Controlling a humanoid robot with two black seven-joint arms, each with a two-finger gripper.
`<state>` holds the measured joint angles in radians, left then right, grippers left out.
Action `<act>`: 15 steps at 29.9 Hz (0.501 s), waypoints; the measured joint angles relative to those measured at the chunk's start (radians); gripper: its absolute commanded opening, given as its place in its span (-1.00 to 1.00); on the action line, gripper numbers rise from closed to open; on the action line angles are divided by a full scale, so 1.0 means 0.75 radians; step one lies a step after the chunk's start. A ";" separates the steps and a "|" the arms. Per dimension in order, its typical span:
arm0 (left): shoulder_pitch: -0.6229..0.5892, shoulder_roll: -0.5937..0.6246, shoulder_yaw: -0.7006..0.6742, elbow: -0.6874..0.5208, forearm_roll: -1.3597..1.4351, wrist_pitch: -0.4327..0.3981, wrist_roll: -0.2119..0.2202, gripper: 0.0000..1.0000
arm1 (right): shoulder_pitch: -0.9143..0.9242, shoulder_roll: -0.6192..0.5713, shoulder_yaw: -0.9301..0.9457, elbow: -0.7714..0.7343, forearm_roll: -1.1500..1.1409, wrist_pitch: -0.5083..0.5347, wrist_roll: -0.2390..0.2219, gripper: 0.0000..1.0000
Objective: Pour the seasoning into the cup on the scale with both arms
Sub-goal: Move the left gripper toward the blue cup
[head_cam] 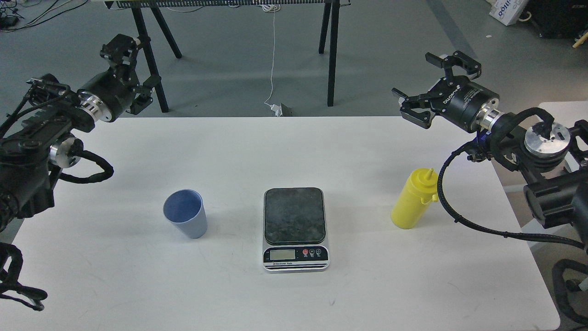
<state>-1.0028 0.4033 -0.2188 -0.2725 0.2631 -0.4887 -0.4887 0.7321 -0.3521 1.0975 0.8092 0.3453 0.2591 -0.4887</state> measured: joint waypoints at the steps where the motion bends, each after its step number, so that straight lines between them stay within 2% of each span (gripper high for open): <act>1: -0.002 0.004 0.000 0.000 0.000 0.000 0.000 1.00 | 0.000 0.000 0.000 -0.001 0.000 0.000 0.000 0.99; 15: -0.017 0.016 -0.020 0.021 -0.055 0.000 0.000 1.00 | 0.011 0.001 0.007 -0.003 0.001 -0.001 0.000 0.99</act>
<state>-1.0154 0.4152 -0.2342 -0.2568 0.2216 -0.4886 -0.4887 0.7406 -0.3513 1.1026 0.8068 0.3458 0.2581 -0.4887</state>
